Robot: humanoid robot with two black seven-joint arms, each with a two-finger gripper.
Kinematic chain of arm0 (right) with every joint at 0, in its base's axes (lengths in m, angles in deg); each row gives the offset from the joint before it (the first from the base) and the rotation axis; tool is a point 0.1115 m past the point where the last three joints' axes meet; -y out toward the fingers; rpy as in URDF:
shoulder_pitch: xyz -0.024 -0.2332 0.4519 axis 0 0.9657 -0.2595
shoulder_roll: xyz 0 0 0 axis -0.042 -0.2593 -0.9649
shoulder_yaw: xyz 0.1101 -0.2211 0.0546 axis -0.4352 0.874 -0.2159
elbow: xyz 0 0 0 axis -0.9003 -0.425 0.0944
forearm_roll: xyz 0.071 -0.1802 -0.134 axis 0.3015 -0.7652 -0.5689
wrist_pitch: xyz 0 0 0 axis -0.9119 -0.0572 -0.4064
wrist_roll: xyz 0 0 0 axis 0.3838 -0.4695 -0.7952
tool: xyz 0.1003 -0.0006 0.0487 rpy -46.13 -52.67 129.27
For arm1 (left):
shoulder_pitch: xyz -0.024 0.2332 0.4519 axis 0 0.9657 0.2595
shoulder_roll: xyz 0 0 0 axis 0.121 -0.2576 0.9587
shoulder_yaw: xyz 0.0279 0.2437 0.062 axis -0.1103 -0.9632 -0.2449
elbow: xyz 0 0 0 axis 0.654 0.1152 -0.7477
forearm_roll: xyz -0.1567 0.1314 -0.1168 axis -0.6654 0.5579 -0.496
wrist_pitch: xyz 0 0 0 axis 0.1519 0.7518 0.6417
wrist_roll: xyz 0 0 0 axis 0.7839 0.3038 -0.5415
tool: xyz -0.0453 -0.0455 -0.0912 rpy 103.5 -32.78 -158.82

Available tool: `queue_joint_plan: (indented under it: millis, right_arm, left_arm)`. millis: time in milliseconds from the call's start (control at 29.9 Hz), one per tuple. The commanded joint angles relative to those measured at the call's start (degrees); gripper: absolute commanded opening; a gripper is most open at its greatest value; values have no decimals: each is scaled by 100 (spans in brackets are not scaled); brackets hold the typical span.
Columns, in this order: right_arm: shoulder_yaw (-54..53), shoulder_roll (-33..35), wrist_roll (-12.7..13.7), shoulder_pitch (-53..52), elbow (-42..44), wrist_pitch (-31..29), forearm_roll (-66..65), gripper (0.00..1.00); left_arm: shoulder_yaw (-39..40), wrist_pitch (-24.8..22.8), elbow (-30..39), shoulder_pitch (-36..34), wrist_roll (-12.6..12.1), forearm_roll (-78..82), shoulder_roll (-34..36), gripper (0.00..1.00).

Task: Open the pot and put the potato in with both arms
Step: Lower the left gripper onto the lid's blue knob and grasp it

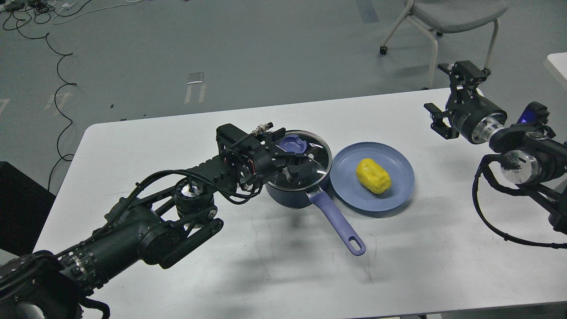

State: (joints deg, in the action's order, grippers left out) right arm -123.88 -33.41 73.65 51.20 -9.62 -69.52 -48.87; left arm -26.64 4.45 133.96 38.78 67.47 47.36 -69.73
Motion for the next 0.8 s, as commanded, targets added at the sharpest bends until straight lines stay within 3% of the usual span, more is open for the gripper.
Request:
queue_joint_plan:
  millis: [0, 502, 669, 770]
  right_arm:
    - [-21, 0, -9, 1, 4, 0, 0, 100]
    - [-21, 0, -17, 10, 75, 0, 0, 100]
    - [-13, 0, -26, 10, 83, 0, 0, 100]
    - [-13, 0, -26, 10, 83, 0, 0, 100]
  left_arm:
    - [-111, 0, -1, 33, 9, -4, 0, 98]
    - [-120, 0, -89, 50, 9, 5, -70, 96]
    - [-84, 8, -212, 41, -35, -4, -70, 91]
    - [-84, 8, -212, 41, -35, -4, -53, 80]
